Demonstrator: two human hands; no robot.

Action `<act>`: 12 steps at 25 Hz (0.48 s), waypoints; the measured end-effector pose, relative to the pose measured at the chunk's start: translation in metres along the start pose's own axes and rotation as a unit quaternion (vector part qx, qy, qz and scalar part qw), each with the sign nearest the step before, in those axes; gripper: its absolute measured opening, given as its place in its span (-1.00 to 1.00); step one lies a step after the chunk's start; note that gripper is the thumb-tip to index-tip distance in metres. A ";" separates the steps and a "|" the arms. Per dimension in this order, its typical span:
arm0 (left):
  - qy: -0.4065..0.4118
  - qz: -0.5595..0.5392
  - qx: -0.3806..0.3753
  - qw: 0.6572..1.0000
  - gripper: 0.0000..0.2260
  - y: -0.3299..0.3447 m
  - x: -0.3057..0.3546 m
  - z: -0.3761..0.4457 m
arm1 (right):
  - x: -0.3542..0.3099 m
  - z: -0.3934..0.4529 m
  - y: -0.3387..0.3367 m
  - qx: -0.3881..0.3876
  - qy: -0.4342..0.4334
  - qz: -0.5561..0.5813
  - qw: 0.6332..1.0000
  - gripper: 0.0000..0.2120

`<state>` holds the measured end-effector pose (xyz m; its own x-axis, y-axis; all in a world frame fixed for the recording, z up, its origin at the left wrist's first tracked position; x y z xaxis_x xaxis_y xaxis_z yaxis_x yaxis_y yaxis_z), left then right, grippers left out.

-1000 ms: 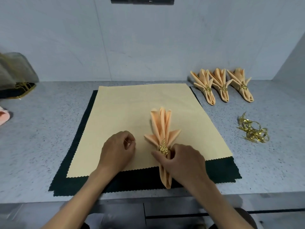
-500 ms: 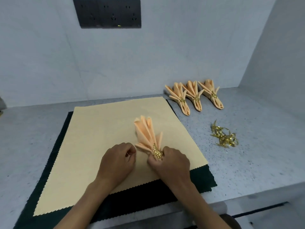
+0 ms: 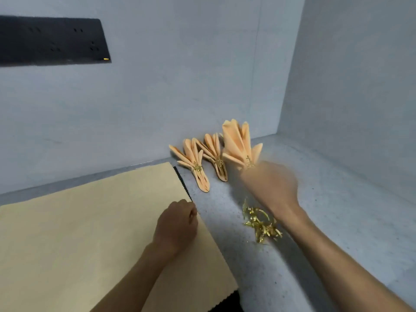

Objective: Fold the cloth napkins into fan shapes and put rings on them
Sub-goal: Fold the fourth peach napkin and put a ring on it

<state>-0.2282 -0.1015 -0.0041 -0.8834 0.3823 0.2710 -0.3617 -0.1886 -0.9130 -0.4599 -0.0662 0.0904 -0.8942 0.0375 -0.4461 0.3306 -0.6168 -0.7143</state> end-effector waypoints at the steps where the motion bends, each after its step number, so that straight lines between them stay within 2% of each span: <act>1: 0.005 0.006 0.009 1.000 -0.87 0.008 0.002 0.014 | 0.020 0.027 0.000 0.008 0.012 -0.013 1.000 -0.58; 4: 0.009 0.036 0.040 0.998 -0.88 0.022 0.001 0.037 | 0.075 0.099 0.019 0.017 0.037 -0.051 0.998 -0.54; 9: 0.004 0.062 0.022 0.998 -0.95 0.029 -0.001 0.035 | 0.140 0.154 0.085 -0.024 0.096 -0.084 0.992 -0.27; 12: 0.002 0.061 0.005 0.998 -0.93 0.031 0.000 0.036 | 0.163 0.165 0.124 -0.064 0.112 -0.115 0.985 -0.39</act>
<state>-0.2500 -0.1402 -0.0211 -0.9200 0.3589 0.1572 -0.2545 -0.2424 -0.9362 -0.6144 -0.2664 0.0182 -0.8660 0.3456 -0.3614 0.1747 -0.4680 -0.8663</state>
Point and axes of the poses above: each hand's wrist, its own z-axis towards the middle knuckle, its own y-axis out of the palm, x = y × z, the point moved 6 cm from there along z, towards the middle knuckle, and after that the axes turned 7 degrees about z, right-handed, at the moved point
